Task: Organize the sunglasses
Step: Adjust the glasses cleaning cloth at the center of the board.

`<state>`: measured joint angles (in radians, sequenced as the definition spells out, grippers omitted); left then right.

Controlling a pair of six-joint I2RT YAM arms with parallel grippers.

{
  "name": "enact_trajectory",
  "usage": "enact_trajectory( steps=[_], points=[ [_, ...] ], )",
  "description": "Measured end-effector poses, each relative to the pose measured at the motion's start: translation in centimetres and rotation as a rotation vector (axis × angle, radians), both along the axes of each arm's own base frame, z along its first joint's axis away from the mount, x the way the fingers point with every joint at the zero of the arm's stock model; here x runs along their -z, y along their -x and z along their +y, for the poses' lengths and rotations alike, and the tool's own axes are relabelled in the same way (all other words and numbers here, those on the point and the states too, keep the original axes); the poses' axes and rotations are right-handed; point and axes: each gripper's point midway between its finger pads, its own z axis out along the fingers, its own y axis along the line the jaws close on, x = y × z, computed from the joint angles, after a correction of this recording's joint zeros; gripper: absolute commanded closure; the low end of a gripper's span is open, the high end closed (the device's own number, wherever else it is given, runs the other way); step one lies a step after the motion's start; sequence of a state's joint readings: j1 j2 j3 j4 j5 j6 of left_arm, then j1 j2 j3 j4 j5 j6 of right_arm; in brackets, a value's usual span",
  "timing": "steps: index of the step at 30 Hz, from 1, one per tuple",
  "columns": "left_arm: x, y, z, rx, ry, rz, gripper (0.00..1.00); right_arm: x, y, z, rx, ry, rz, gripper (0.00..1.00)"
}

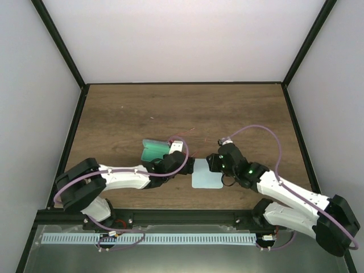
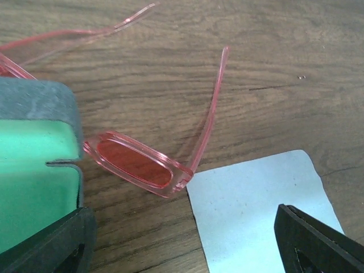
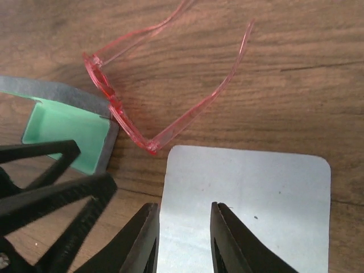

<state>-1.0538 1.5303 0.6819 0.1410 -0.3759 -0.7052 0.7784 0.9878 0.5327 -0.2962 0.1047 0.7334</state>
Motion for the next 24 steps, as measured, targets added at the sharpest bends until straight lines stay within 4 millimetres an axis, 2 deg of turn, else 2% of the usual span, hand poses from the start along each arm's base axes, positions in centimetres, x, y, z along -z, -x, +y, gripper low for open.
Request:
enact_trajectory(
  steps=[3,7,13,24],
  points=[
    [0.8,0.2,-0.5,0.014,0.002,0.027,0.15,-0.4,-0.3,-0.4,0.007,-0.015,-0.021,0.72],
    [1.7,0.1,-1.8,0.03,-0.001,0.063,0.2,0.1,-0.3,-0.9,0.01,-0.011,-0.027,0.71],
    [1.9,-0.6,-3.9,0.05,-0.002,0.086,0.2,0.0,-0.3,-1.1,-0.003,-0.01,-0.043,0.7],
    [3.3,-2.1,-6.1,0.054,-0.071,0.123,0.18,0.1,-0.3,-1.1,-0.033,0.008,-0.058,0.69]
  ],
)
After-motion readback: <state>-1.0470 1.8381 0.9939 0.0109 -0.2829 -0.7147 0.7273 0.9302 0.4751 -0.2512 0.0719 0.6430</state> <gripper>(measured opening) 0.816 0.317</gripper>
